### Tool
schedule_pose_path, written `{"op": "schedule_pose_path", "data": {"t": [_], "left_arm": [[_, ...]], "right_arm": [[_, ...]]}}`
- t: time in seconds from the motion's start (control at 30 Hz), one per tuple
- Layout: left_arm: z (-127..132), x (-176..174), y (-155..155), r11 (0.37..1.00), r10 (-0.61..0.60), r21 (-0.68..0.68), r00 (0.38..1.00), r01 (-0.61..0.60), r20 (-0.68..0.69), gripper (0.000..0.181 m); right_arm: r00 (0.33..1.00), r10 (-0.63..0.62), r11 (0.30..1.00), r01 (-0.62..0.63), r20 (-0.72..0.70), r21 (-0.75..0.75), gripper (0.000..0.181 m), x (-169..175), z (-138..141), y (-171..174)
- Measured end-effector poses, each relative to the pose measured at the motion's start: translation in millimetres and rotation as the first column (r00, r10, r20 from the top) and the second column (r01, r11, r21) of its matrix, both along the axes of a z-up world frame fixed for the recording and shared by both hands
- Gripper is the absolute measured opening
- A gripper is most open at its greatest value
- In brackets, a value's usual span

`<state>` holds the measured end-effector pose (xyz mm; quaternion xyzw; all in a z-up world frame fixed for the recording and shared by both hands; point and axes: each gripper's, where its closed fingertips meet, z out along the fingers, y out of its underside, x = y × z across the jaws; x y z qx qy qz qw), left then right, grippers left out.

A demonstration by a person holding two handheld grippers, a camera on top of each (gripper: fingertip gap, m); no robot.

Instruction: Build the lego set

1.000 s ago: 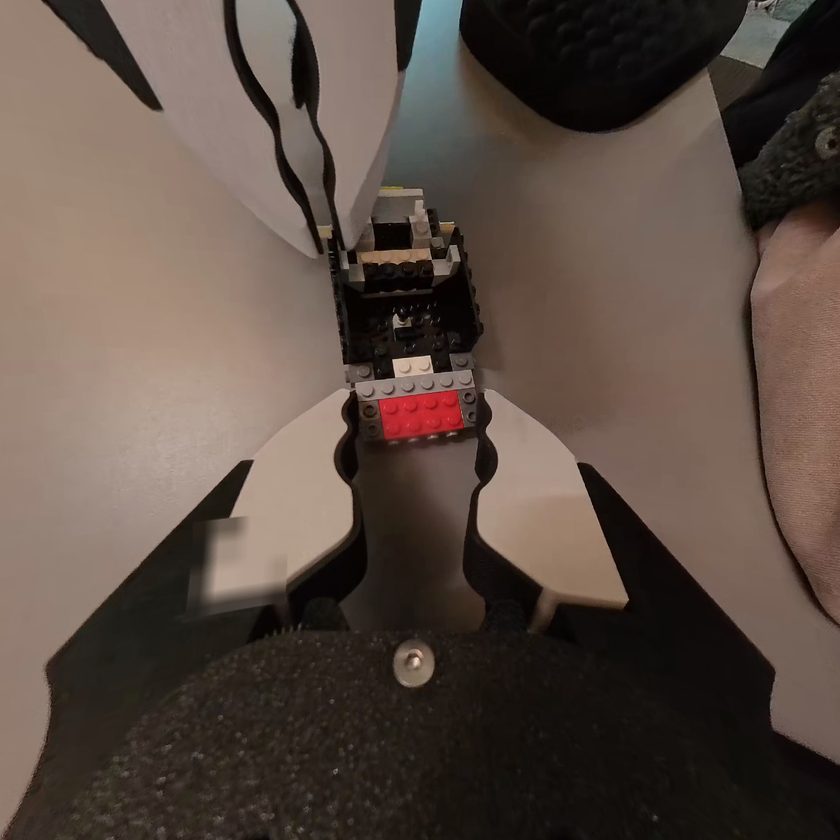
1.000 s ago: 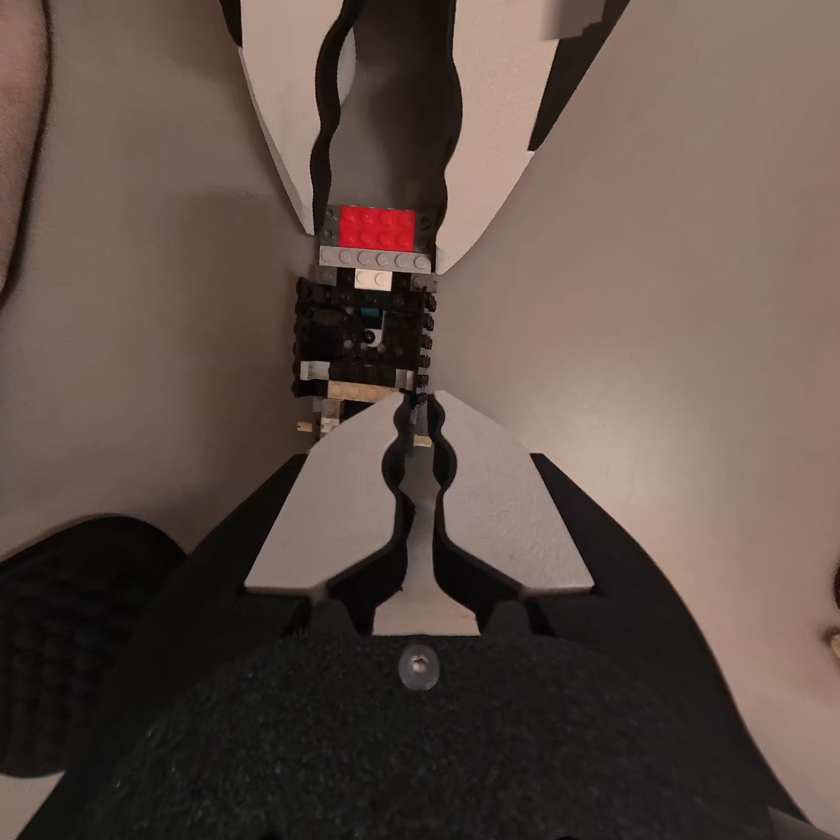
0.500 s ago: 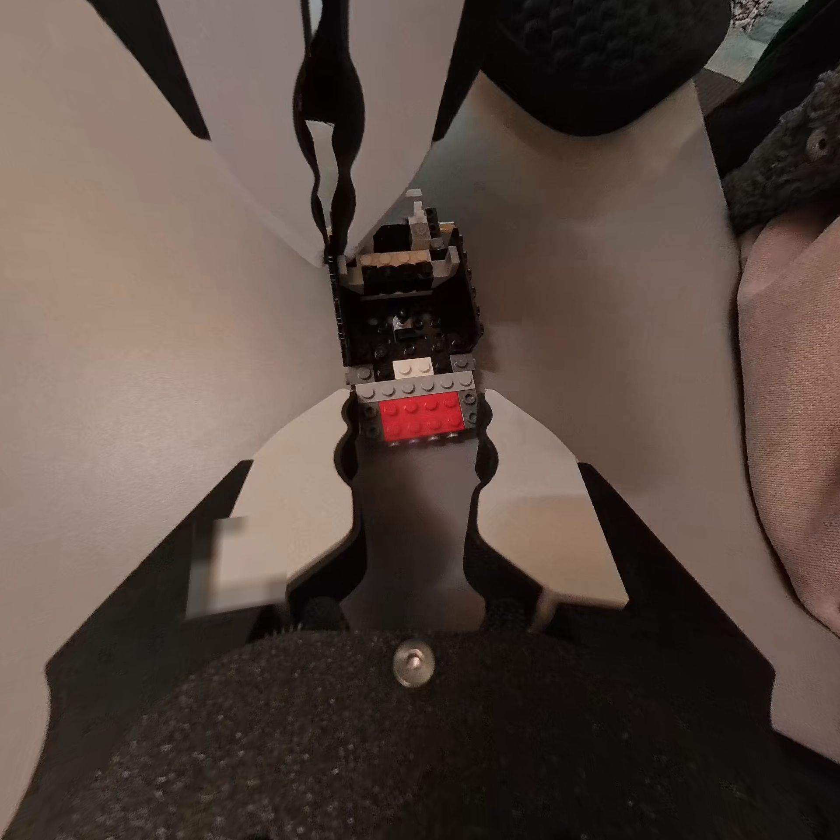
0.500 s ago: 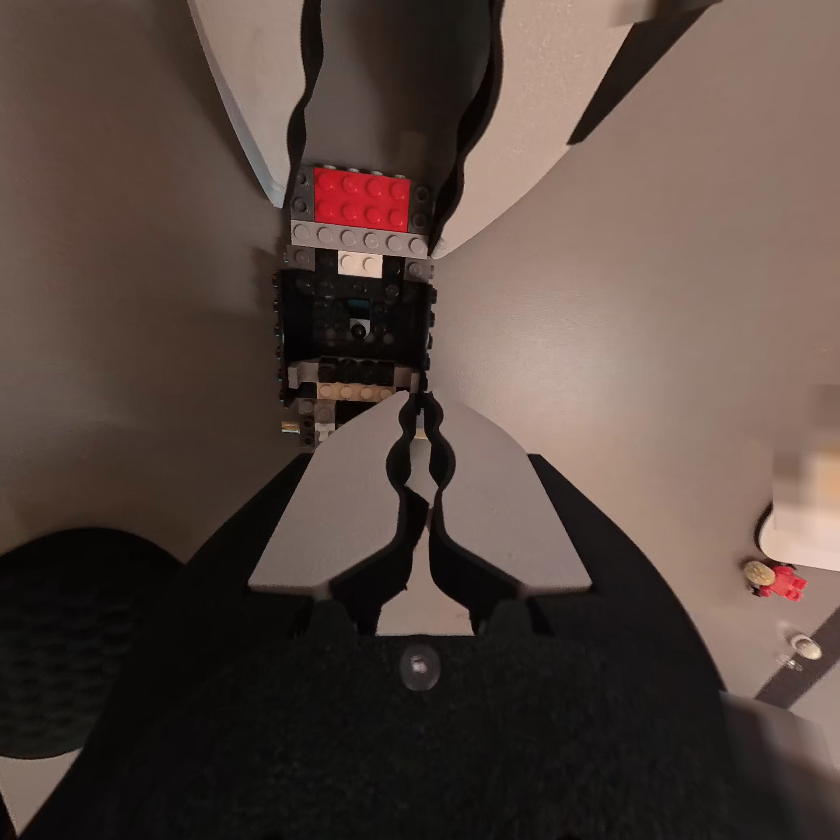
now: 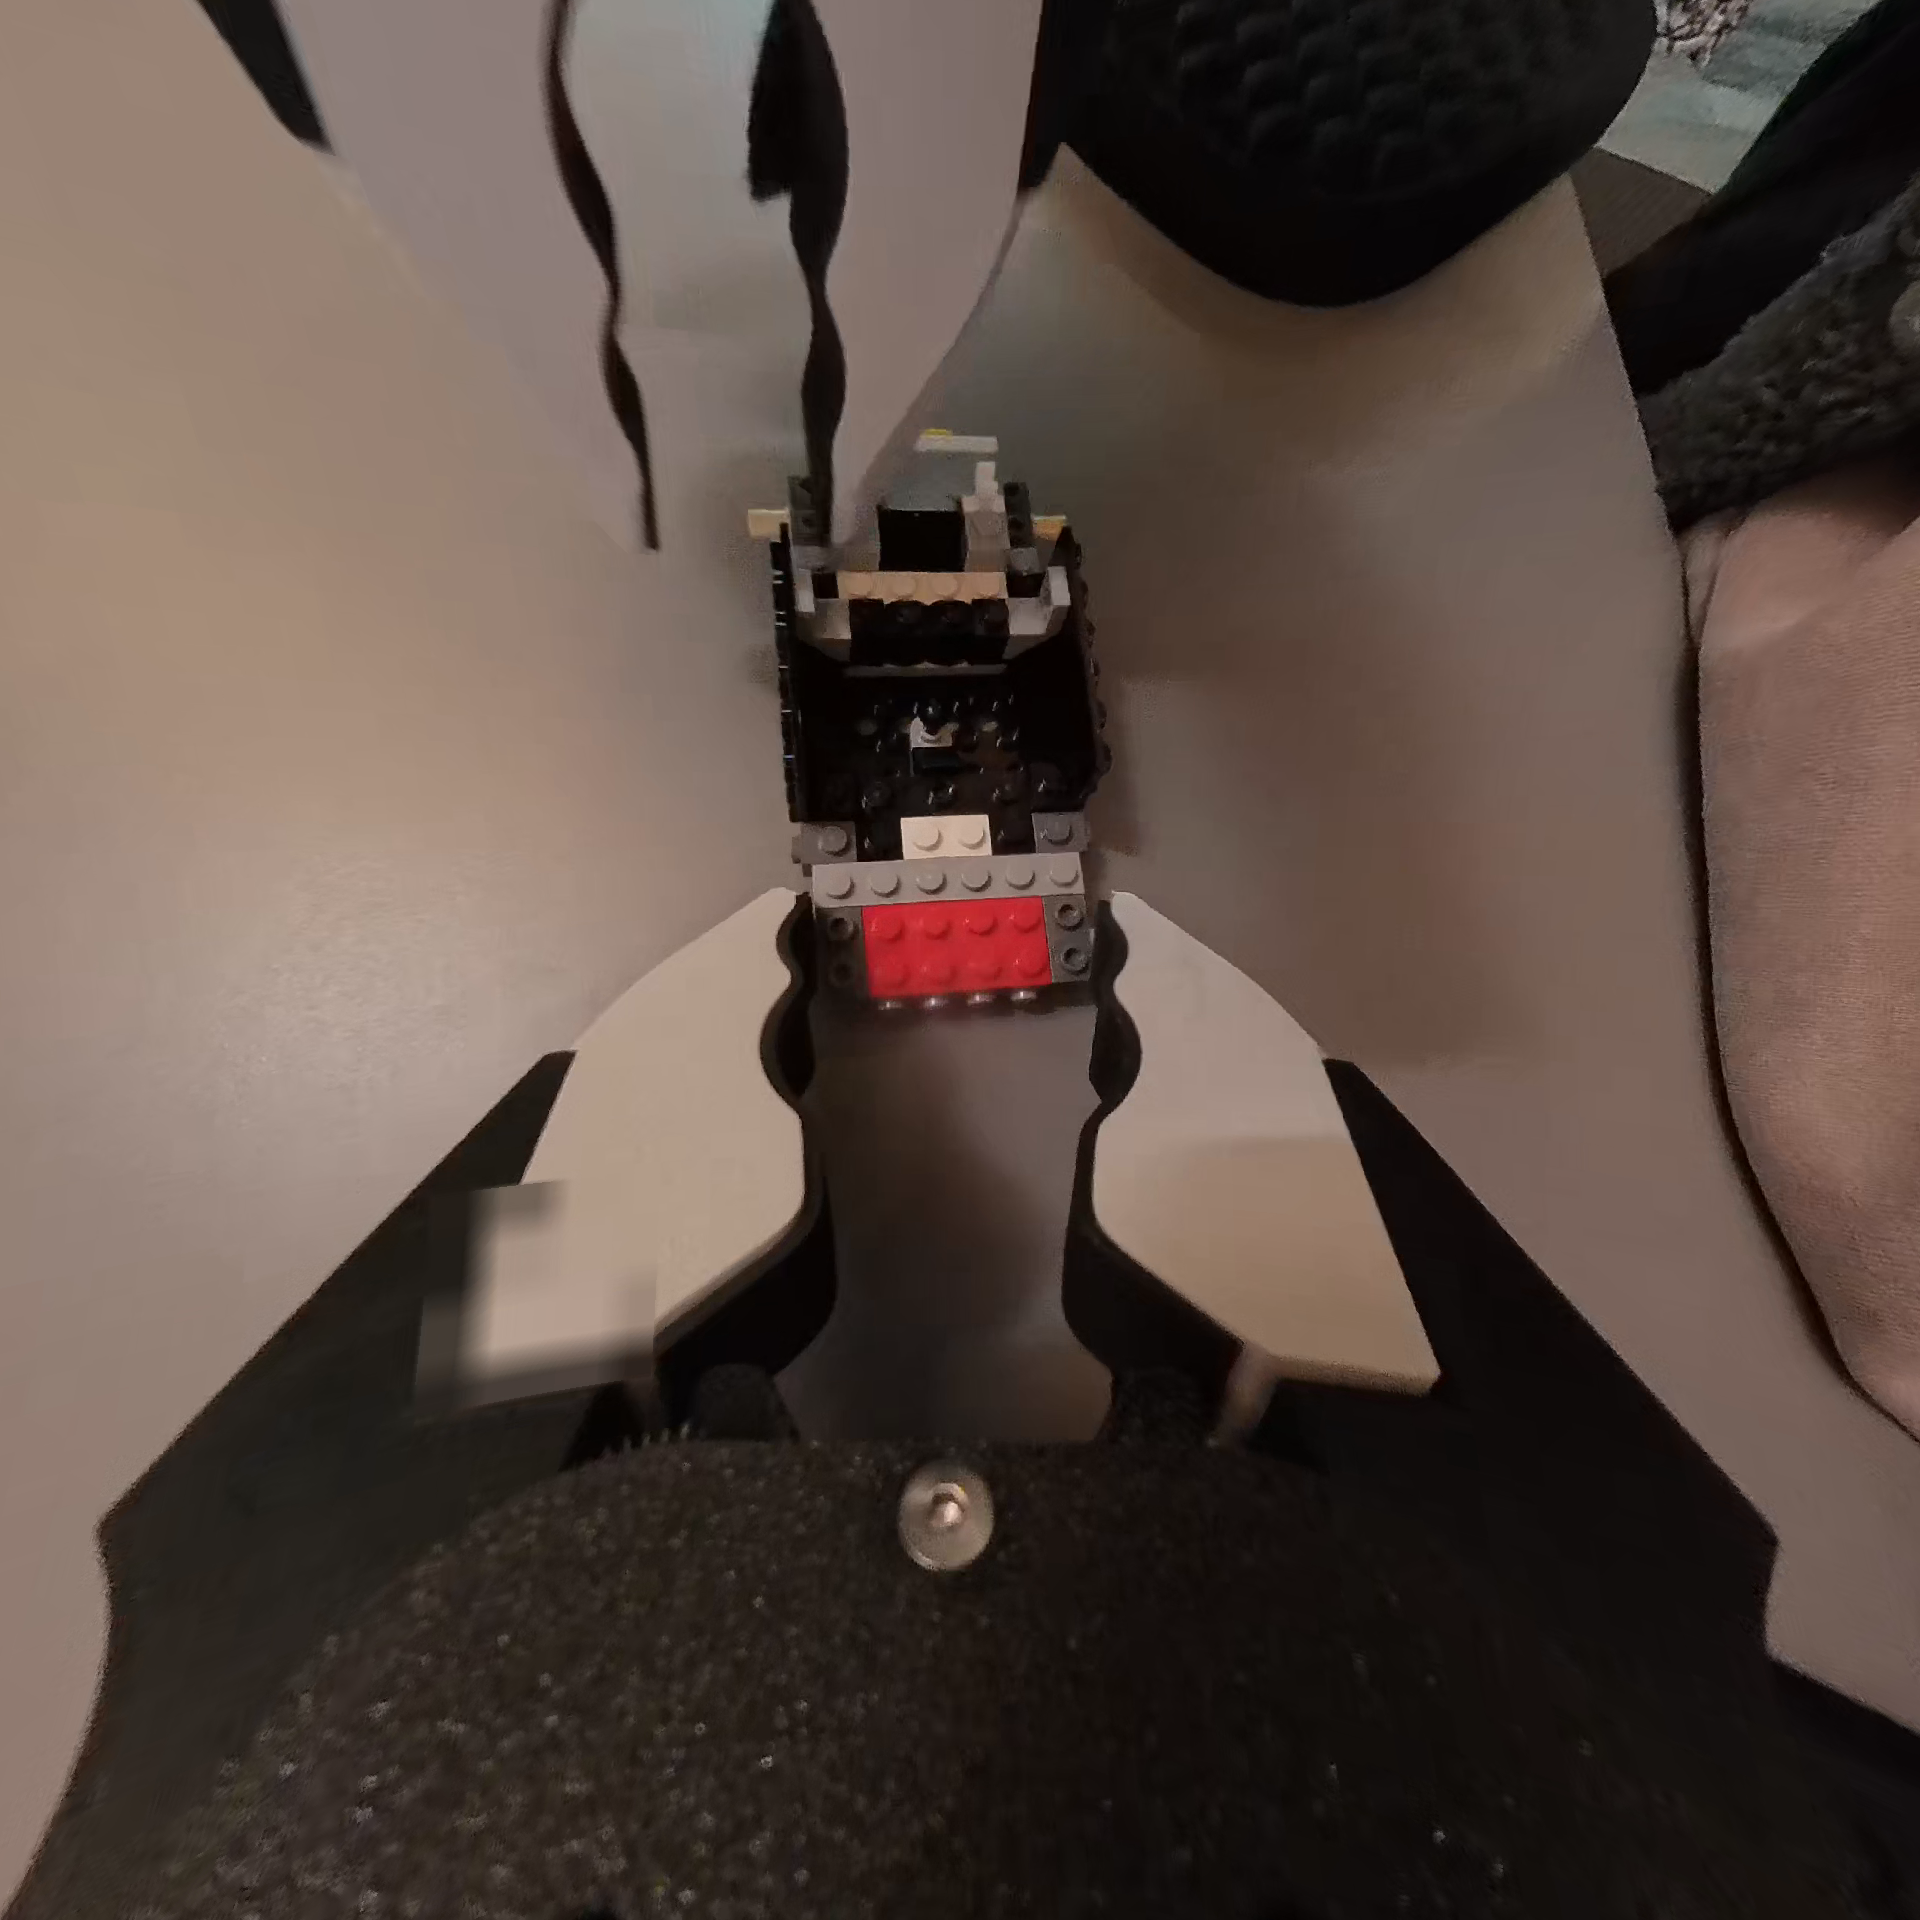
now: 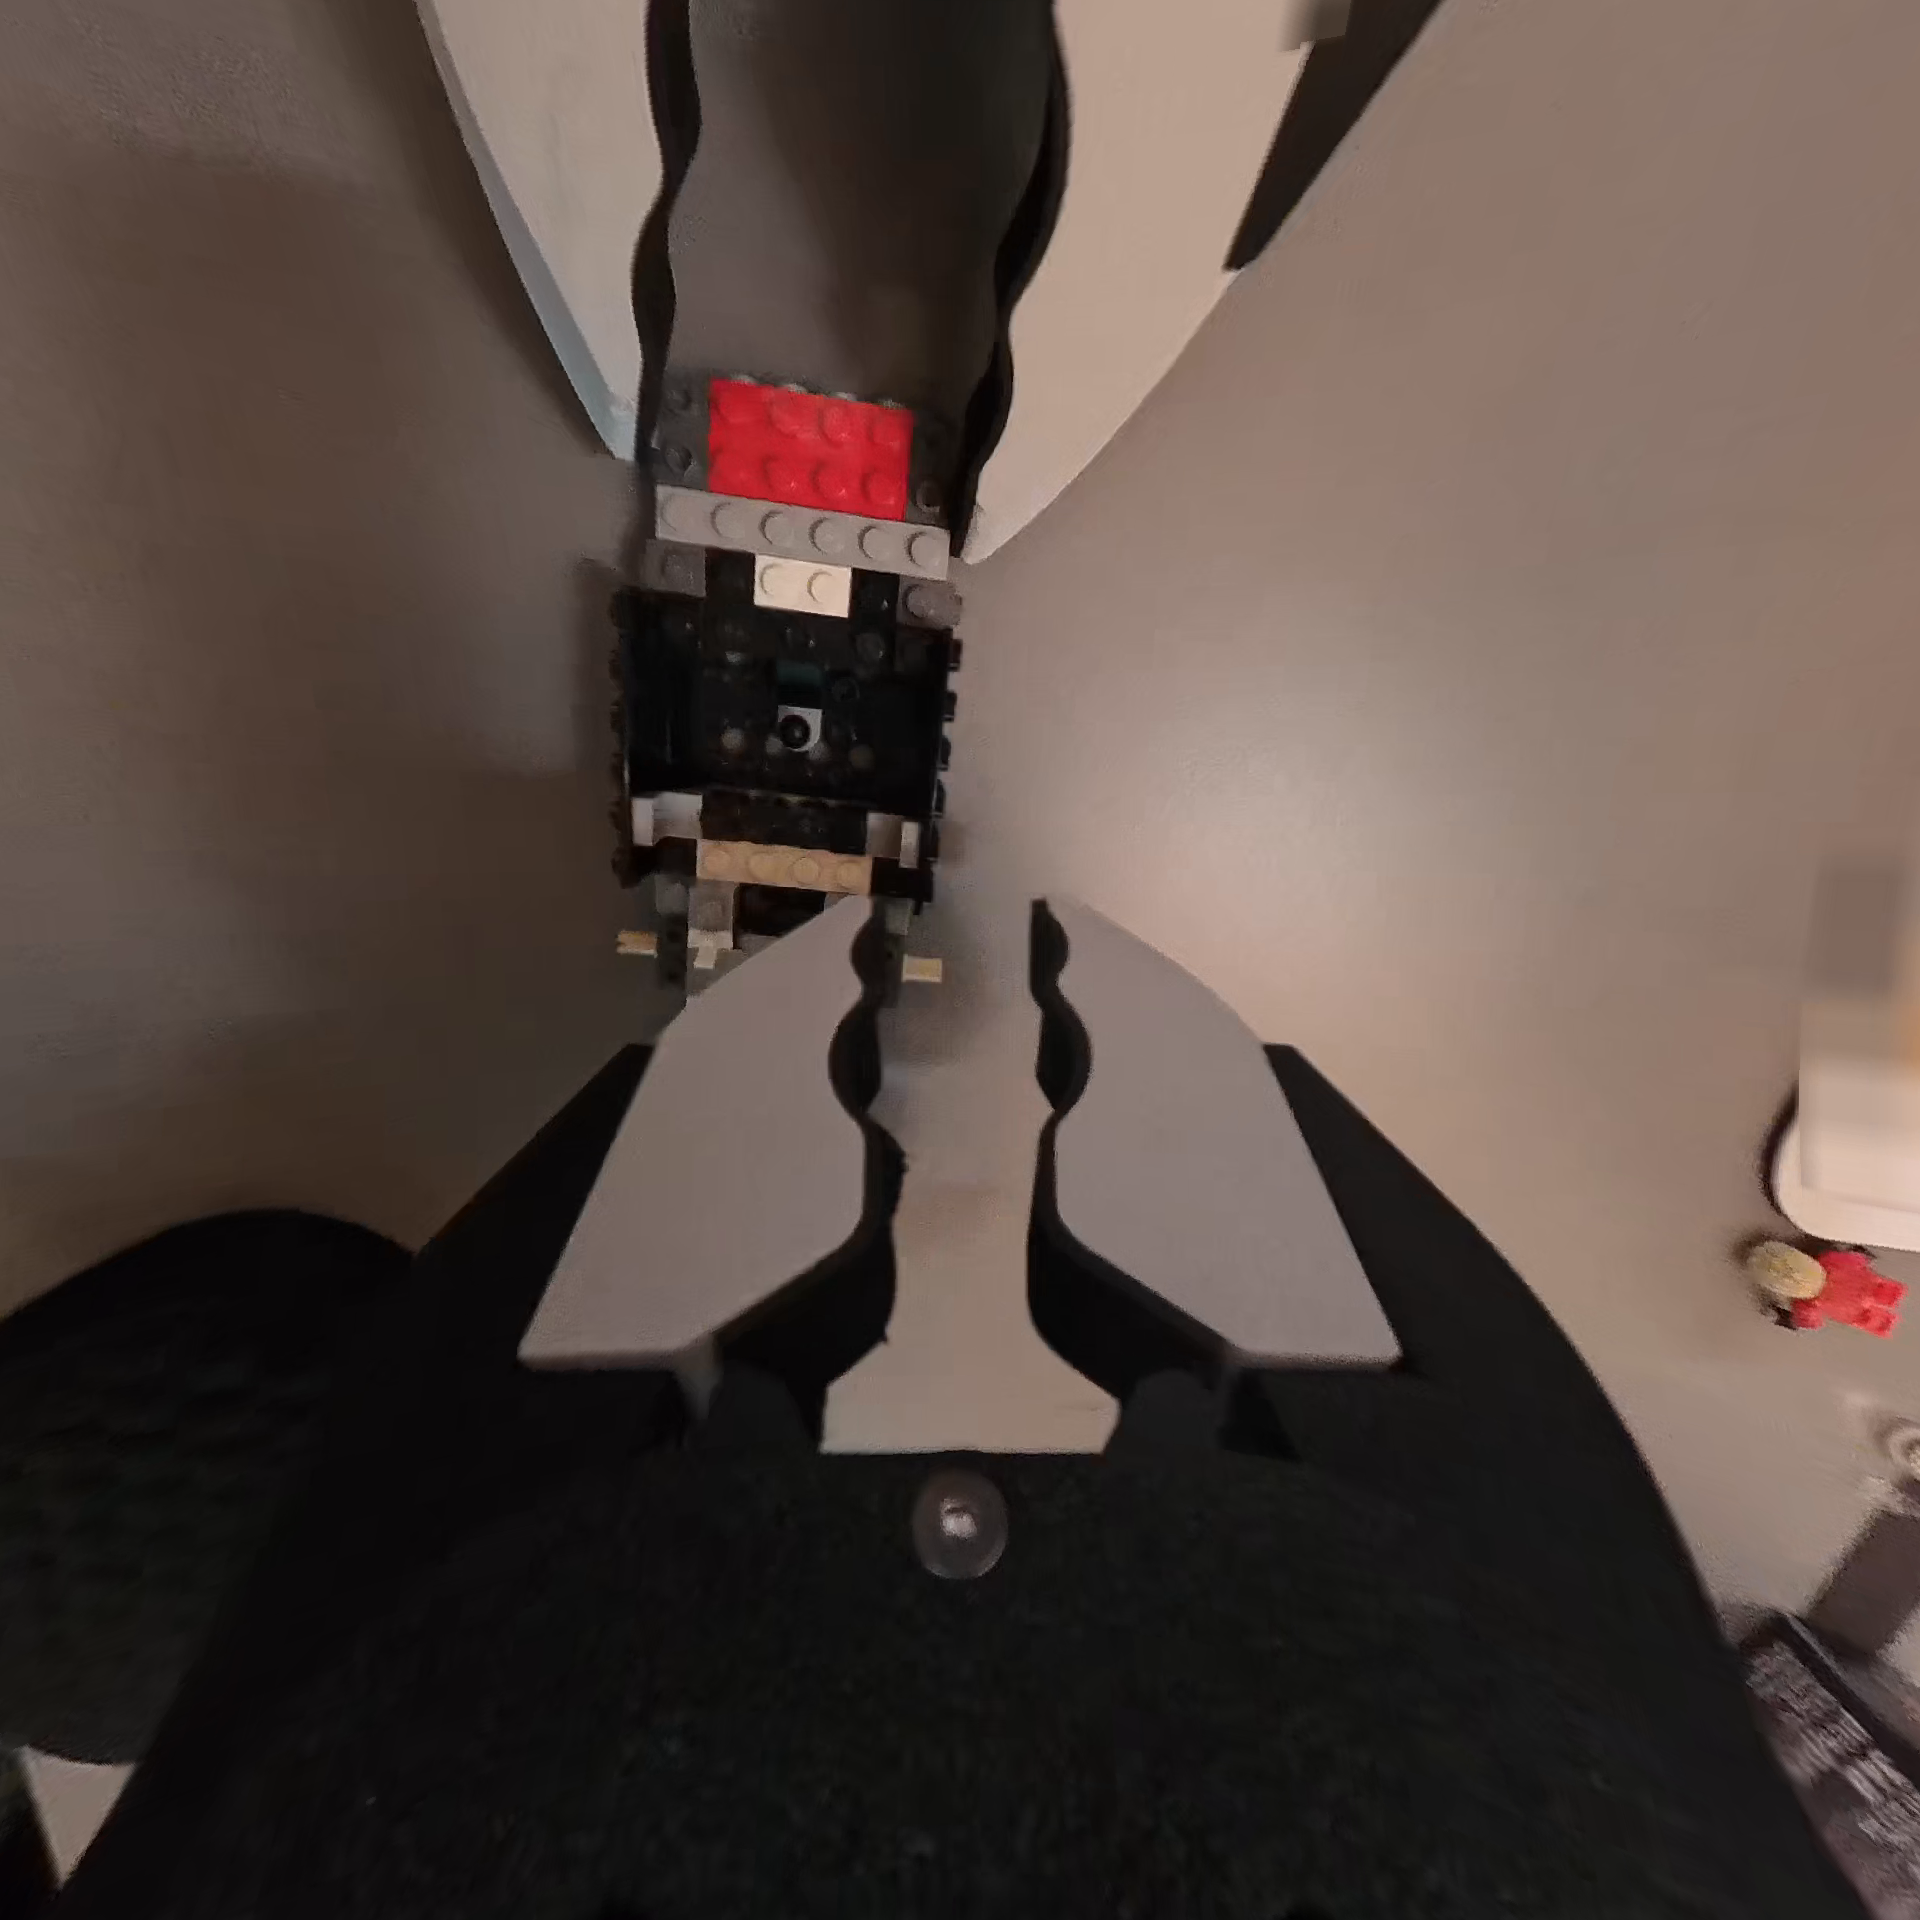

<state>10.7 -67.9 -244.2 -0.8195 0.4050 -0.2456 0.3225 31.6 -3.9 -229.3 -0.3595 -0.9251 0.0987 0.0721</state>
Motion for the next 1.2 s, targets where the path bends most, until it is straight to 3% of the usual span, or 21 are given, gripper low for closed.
{"op": "schedule_pose_path", "data": {"t": [0.13, 0.37, 0.7, 1.0, 1.2], "left_arm": [[1.4, -1.1, -0.2, 1.000, 0.001, -0.006, 1.000, -0.001, 0.016, 0.057], [5.4, -11.1, -7.0, 1.000, -0.002, -0.012, 1.000, 0.002, 0.008, 0.058], [10.0, -17.9, -11.0, 1.000, 0.002, -0.008, 0.999, -0.003, -0.033, 0.057], [2.4, -20.0, -9.4, 1.000, 0.013, -0.016, 0.999, -0.014, -0.053, 0.055], [3.6, -20.8, -8.6, 1.000, 0.012, -0.002, 0.999, -0.013, -0.045, 0.055]], "right_arm": [[0.998, -0.052, 0.986, 0.045, -0.043, -0.162, 0.028, -12.1, 14.7, -17.5], [1.000, -0.005, 0.994, 0.002, -0.028, -0.109, 0.022, -25.3, -10.5, -33.9], [0.997, -0.054, 0.989, 0.047, -0.048, -0.141, 0.003, -39.6, -6.8, -38.5], [0.996, -0.043, 0.998, 0.038, -0.083, -0.052, 0.003, -38.4, -8.1, -38.7], [0.986, -0.087, 0.994, 0.077, -0.143, -0.073, 0.003, -38.6, -7.5, -39.2]]}}
